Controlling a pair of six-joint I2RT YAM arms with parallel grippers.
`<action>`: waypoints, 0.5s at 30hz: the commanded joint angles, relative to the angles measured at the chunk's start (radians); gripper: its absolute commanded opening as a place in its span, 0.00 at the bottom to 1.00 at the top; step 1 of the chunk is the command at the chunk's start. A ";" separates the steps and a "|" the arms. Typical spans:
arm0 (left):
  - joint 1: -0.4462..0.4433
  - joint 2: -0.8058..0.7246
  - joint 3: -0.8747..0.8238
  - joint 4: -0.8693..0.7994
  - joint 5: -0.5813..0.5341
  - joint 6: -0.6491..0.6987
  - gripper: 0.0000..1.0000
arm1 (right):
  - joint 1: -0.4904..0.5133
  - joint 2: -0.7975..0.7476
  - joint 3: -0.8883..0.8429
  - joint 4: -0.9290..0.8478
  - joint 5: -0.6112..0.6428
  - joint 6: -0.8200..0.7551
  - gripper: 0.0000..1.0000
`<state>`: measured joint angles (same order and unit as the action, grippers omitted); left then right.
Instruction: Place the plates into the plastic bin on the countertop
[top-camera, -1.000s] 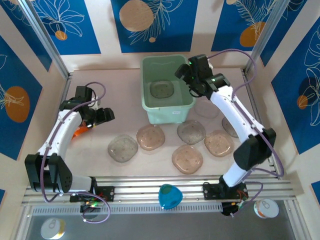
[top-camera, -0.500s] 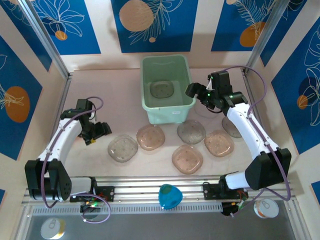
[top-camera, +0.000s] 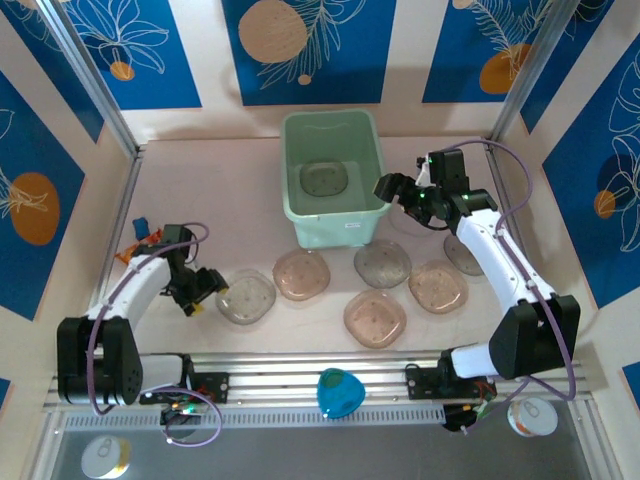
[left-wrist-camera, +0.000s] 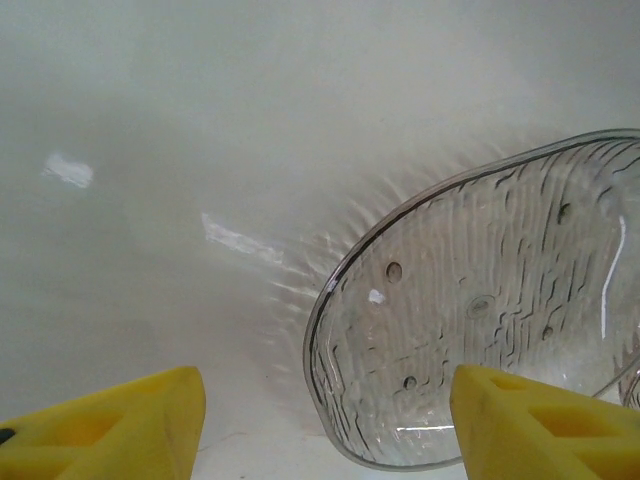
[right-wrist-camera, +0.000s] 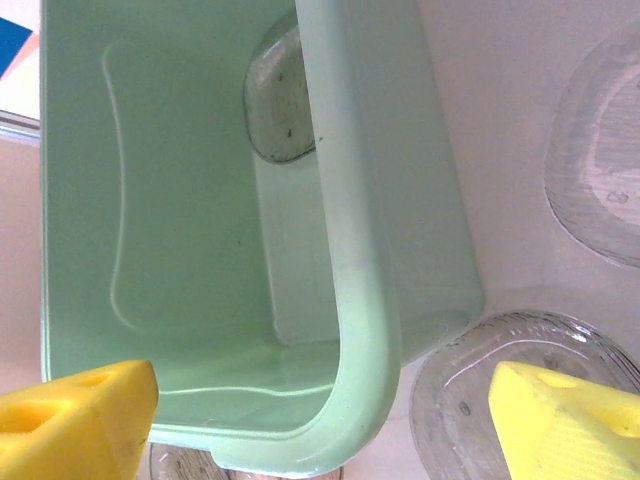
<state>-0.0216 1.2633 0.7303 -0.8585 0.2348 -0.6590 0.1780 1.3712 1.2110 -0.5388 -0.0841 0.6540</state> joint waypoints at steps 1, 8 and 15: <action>0.004 -0.014 -0.033 0.058 0.055 -0.045 0.65 | -0.008 -0.039 -0.027 0.022 -0.035 -0.002 0.86; -0.014 -0.044 -0.092 0.085 0.063 -0.058 0.65 | -0.008 -0.031 -0.022 0.036 -0.040 0.008 0.84; -0.047 -0.013 -0.106 0.116 0.056 -0.044 0.65 | -0.007 -0.037 -0.040 0.043 -0.037 0.019 0.81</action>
<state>-0.0525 1.2381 0.6365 -0.7601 0.2752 -0.7017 0.1753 1.3575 1.1927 -0.5049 -0.0978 0.6640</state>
